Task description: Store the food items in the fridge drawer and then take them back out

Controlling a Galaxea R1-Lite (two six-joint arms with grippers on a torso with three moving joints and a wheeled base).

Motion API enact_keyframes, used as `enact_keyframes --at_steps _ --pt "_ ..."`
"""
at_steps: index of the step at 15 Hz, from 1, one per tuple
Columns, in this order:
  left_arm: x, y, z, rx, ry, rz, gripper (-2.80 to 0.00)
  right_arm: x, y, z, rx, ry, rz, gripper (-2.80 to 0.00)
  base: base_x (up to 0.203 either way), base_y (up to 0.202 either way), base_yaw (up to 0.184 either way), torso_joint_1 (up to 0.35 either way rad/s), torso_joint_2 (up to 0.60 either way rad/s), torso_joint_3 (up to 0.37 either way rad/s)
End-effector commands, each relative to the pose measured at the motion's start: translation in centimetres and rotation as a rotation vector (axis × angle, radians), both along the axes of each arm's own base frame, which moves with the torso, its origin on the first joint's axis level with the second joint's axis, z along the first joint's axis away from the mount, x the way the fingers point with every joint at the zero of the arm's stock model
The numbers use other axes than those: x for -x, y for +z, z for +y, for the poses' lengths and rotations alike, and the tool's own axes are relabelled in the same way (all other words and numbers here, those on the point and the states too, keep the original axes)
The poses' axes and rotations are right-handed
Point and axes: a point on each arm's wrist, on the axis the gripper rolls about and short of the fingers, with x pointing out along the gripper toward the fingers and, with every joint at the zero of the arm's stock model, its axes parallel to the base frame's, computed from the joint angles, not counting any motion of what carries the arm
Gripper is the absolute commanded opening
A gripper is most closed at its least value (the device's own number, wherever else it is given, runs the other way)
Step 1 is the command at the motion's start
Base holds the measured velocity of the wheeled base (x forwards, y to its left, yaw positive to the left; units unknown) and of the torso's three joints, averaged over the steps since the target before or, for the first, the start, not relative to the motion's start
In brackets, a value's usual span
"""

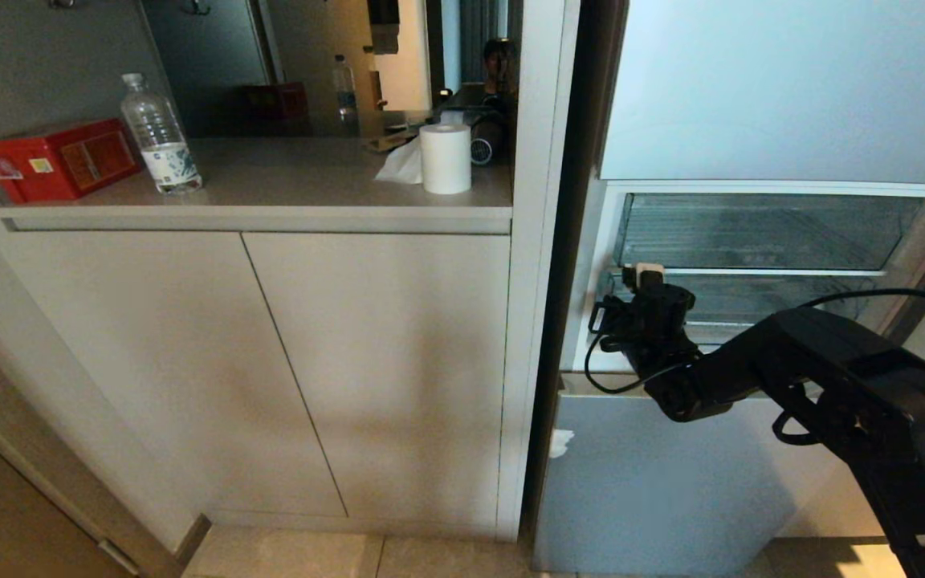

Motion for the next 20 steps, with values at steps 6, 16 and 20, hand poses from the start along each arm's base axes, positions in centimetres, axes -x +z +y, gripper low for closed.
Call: enact_keyframes --at_steps 6,16,20 --pt "0.0 0.0 0.0 0.0 0.0 0.001 -2.8 4.5 1.4 -0.9 -0.047 0.015 0.081 -2.8 0.0 0.0 0.0 0.0 0.0 0.0" --pt "0.0 0.0 0.0 0.0 0.0 0.0 -2.8 14.4 4.0 -0.4 -0.028 0.104 0.183 0.0 0.0 0.0 0.0 0.0 0.0 0.0" --pt "0.0 0.0 0.0 -0.001 0.0 0.001 -2.8 18.5 5.7 -1.2 -0.024 0.12 0.192 0.0 0.0 0.0 0.0 0.0 0.0 0.0"
